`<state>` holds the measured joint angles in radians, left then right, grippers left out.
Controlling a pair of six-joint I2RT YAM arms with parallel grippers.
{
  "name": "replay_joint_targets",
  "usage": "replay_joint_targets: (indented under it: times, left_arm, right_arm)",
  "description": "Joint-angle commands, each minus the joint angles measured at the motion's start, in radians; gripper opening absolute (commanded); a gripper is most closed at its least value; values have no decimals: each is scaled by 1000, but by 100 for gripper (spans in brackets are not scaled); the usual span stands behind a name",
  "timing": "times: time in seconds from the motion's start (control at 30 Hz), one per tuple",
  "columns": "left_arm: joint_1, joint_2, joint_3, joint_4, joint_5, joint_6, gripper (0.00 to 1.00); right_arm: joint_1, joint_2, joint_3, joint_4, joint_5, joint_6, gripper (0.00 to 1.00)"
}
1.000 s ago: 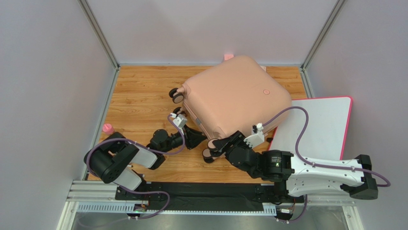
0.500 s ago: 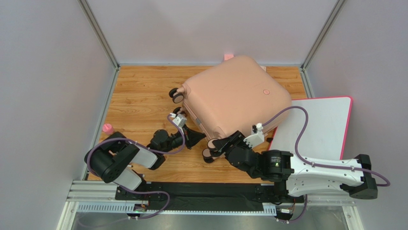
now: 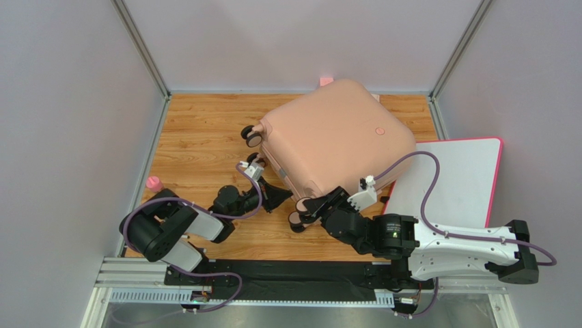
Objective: Pack the luggage
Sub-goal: Zip the luggage at the center of the board.
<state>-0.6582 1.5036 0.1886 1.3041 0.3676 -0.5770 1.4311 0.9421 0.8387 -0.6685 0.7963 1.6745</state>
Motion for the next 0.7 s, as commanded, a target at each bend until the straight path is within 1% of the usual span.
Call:
replay_joint_targets:
  times: [0.0,0.1,0.2,0.33,0.43,0.5,0.67]
  left_arm:
    - [65,-6,25,227,-101,9,0]
    - [72,1,40,227,-79,3,0]
    - [74,-2,48,227,-50,11,4]
    - [74,-5,60,227,-26,19,15]
    - [74,1,75,227,-10,17,20]
    - [74,10,81,227,-6,14,21]
    - [74,23,86,227,4,14,25]
  right_arm:
    - [28,-11,27,1,21,-58,0]
    - [29,-12,26,1,23,-58,0]
    - [31,-16,23,-2,24,-56,0]
    - [31,-11,25,0,26,-58,0]
    - [31,-11,25,0,26,-58,0]
    - [32,-11,25,0,24,-56,0]
    - [34,-11,26,-2,26,-58,0]
